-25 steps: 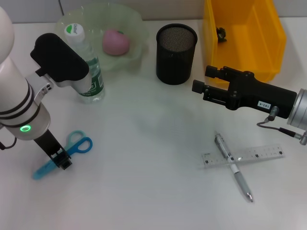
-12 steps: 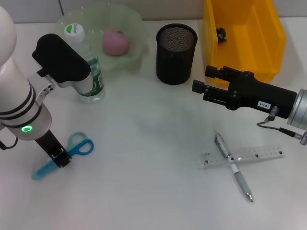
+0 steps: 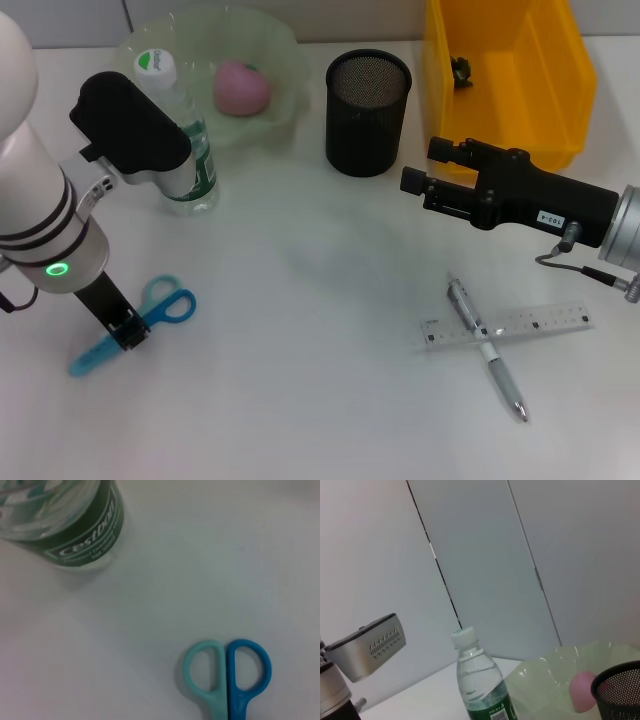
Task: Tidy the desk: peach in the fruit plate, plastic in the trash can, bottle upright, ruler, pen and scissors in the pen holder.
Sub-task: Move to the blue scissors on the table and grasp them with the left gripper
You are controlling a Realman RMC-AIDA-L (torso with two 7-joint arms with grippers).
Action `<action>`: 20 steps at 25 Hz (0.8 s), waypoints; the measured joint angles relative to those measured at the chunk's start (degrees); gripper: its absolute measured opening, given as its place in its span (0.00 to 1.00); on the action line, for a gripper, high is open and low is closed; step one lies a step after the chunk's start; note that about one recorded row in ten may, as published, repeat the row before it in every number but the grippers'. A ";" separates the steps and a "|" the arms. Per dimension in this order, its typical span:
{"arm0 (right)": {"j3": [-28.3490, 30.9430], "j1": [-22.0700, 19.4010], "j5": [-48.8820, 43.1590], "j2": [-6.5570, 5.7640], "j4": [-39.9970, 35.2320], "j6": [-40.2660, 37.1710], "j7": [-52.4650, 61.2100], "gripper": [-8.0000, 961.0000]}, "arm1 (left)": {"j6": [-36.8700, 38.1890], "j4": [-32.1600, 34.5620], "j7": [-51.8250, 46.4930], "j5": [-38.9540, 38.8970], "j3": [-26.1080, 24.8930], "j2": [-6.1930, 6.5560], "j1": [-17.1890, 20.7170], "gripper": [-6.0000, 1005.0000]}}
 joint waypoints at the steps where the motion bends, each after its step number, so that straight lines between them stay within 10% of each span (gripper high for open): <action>1: 0.00 0.00 0.00 0.00 0.00 0.00 0.00 0.75 | -0.01 0.18 -0.01 0.01 0.02 0.00 -0.01 0.25; 20: 0.00 0.10 0.68 0.00 0.00 0.01 0.00 0.75 | 1.10 1.31 0.00 -0.26 -0.44 0.00 -0.64 0.24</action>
